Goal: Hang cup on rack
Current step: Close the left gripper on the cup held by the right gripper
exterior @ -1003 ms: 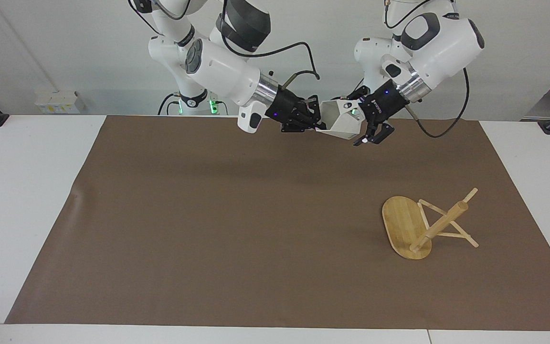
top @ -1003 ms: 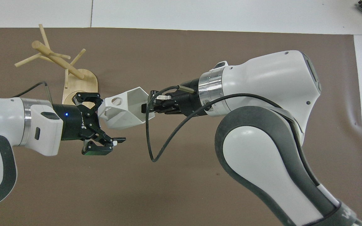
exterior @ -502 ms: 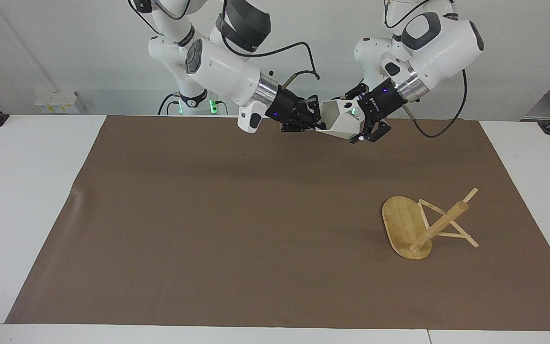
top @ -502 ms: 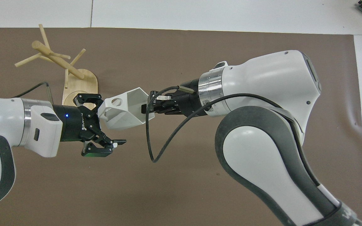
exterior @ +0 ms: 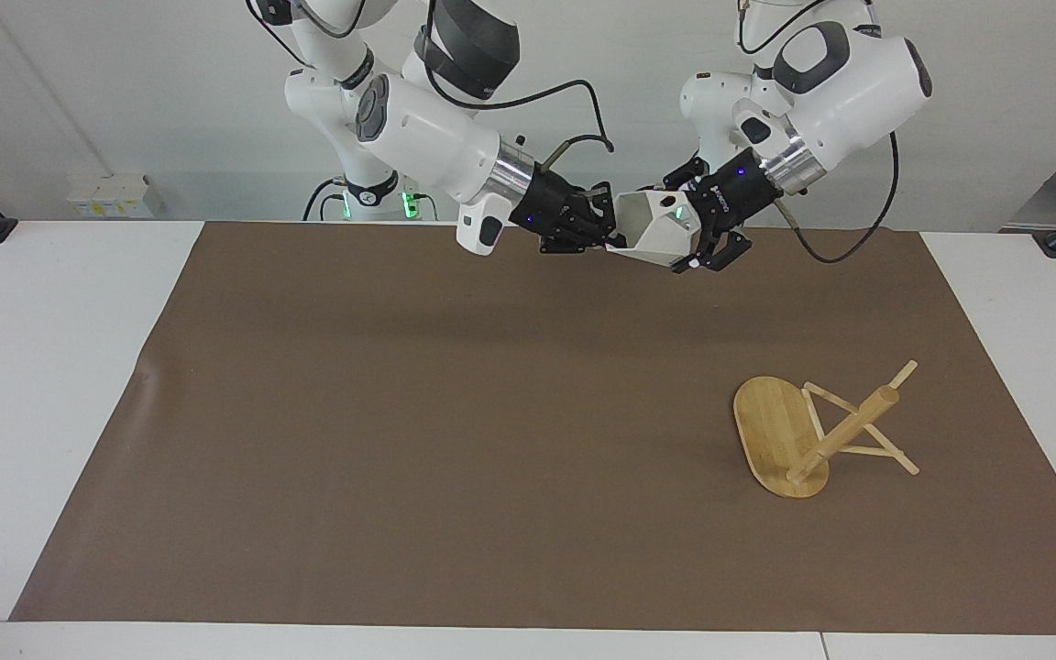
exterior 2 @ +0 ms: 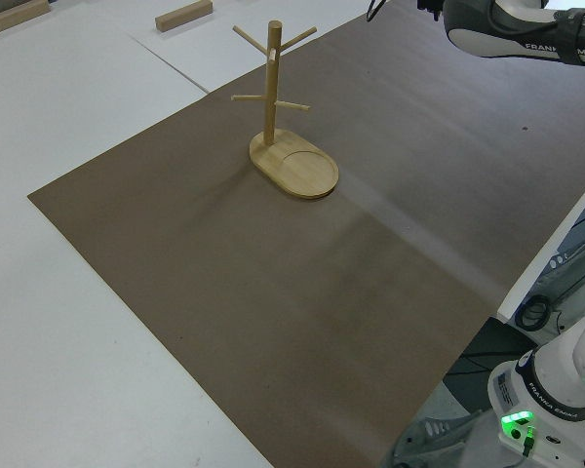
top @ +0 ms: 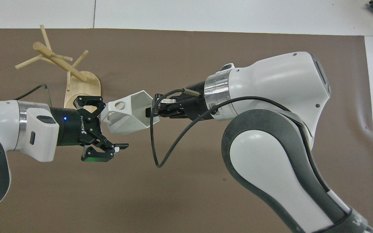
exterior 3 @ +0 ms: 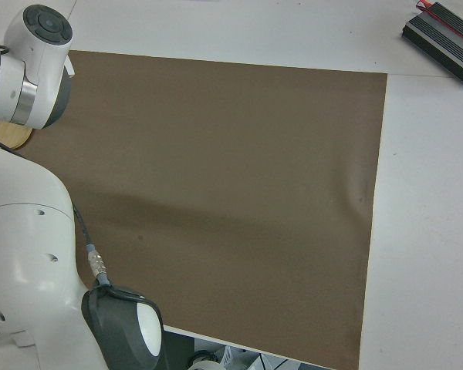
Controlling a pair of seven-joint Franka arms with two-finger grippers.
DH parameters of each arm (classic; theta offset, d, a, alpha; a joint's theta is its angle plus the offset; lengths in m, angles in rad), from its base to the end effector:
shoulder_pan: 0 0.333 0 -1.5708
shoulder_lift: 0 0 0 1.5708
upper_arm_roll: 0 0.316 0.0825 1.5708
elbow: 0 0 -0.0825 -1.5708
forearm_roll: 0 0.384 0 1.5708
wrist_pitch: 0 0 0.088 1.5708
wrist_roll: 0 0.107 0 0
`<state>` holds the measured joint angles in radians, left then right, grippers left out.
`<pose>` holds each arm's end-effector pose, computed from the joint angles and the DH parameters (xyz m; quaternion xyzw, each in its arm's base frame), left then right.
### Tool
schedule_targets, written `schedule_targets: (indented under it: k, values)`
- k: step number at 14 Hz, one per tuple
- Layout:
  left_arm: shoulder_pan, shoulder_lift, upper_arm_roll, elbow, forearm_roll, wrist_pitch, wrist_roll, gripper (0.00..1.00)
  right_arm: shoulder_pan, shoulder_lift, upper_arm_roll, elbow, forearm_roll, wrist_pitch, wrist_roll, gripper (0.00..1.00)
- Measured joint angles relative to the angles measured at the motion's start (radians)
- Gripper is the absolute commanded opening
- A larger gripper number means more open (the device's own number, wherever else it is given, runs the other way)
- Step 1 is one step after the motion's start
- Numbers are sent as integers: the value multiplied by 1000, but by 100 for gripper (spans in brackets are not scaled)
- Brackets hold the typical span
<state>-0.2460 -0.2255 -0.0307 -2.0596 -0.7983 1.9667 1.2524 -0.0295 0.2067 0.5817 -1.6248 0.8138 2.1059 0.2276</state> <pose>0.4762 -0.1847 0.5633 0.7516 -0.5463 0.2253 0.2931 0.5509 0.3415 0.5653 -0.8987 0.0143 0.0345 0.4370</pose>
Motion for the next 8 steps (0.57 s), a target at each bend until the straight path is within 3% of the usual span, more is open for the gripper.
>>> schedule_targets:
  k: [5, 6, 8]
  values:
    - [2, 0, 0, 0, -19, -1, 2, 100, 0, 0, 0, 0, 0, 0, 0, 0]
    - [2, 0, 0, 1, -25, 0, 2, 95, 0, 0, 0, 0, 0, -1, 0, 0]
    - [3, 0, 0, 1, -31, 2, 4, 29, -1, -1, 0, 1, 0, -3, 0, 0]
